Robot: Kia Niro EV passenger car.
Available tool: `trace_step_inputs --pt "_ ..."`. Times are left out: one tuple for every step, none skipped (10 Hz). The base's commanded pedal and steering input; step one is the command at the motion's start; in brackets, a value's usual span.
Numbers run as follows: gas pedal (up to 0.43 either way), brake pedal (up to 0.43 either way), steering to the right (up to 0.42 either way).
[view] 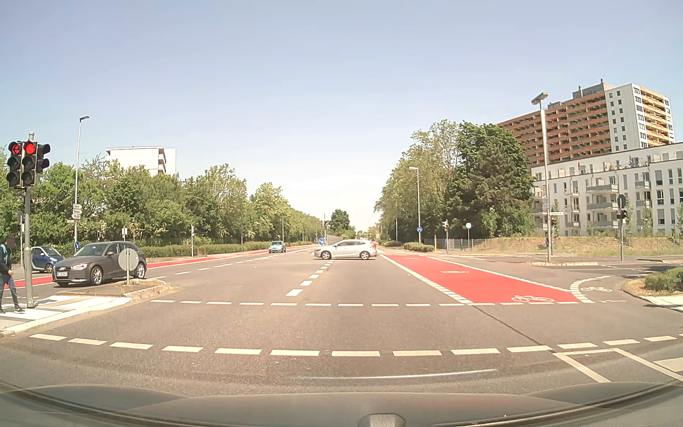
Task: Follow the waypoints while adhering to traffic rules and regulations
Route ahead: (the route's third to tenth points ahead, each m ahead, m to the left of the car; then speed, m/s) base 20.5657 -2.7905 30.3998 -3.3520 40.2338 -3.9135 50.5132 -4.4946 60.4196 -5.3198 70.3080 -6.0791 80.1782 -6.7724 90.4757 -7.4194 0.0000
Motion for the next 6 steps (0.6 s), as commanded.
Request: trace_step_inputs --pt "0.0 0.372 0.001" --pt "0.0 0.372 0.001" --pt "0.0 0.372 0.0" --pt "0.0 0.366 0.001" --pt "0.0 0.366 0.001" --pt "0.0 0.366 0.001"
